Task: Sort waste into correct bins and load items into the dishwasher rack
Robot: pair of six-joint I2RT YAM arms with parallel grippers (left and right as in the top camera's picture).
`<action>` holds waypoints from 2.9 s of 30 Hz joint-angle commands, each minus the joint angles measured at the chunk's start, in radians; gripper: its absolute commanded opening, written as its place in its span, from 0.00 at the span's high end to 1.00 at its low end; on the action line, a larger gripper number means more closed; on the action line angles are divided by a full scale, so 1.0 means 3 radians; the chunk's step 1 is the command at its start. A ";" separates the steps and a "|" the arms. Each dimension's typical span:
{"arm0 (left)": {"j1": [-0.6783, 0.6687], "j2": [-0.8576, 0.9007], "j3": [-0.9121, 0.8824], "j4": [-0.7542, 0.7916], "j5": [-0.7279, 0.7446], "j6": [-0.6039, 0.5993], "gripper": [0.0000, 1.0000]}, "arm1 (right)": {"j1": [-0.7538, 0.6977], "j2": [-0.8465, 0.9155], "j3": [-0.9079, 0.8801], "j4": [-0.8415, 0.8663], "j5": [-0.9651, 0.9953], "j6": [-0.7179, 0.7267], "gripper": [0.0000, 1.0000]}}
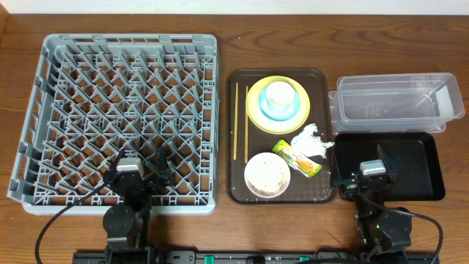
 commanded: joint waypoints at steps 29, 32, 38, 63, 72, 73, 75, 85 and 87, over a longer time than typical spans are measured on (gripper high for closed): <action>-0.0014 0.0538 0.1406 0.0331 0.1006 -0.1160 0.07 | 0.0000 -0.0008 -0.0004 -0.0013 0.0000 -0.0013 0.01; -0.0014 0.1179 0.2173 -0.0024 0.1305 -0.1158 0.07 | 0.0000 -0.0008 -0.0004 -0.0013 0.0000 -0.0011 0.01; -0.0014 0.2694 0.4064 -0.1563 0.2228 -0.1160 0.07 | 0.0000 -0.0008 -0.0004 -0.0013 0.0000 -0.0013 0.01; -0.0902 0.4625 0.5296 -0.3574 0.1324 -0.1208 0.94 | 0.0000 -0.0008 -0.0004 -0.0013 0.0000 -0.0013 0.01; -0.1821 0.4912 0.5290 -0.3530 0.0084 -0.1207 0.90 | 0.0000 -0.0008 -0.0004 -0.0013 0.0000 -0.0011 0.01; -0.1867 0.4964 0.5290 -0.3525 0.0080 -0.1207 0.90 | 0.0000 -0.0008 -0.0004 -0.0013 0.0000 -0.0011 0.01; -0.1932 0.5088 0.5290 -0.3516 0.0081 -0.1207 0.90 | 0.0000 -0.0008 -0.0004 -0.0013 0.0000 -0.0011 0.01; -0.1977 0.5648 0.5290 -0.3483 0.0085 -0.1208 0.90 | 0.0000 -0.0006 -0.0004 -0.0013 0.0000 -0.0013 0.01; -0.1977 0.5735 0.5290 -0.3460 0.0097 -0.1208 0.90 | 0.0000 -0.0006 -0.0004 -0.0013 0.0000 -0.0011 0.01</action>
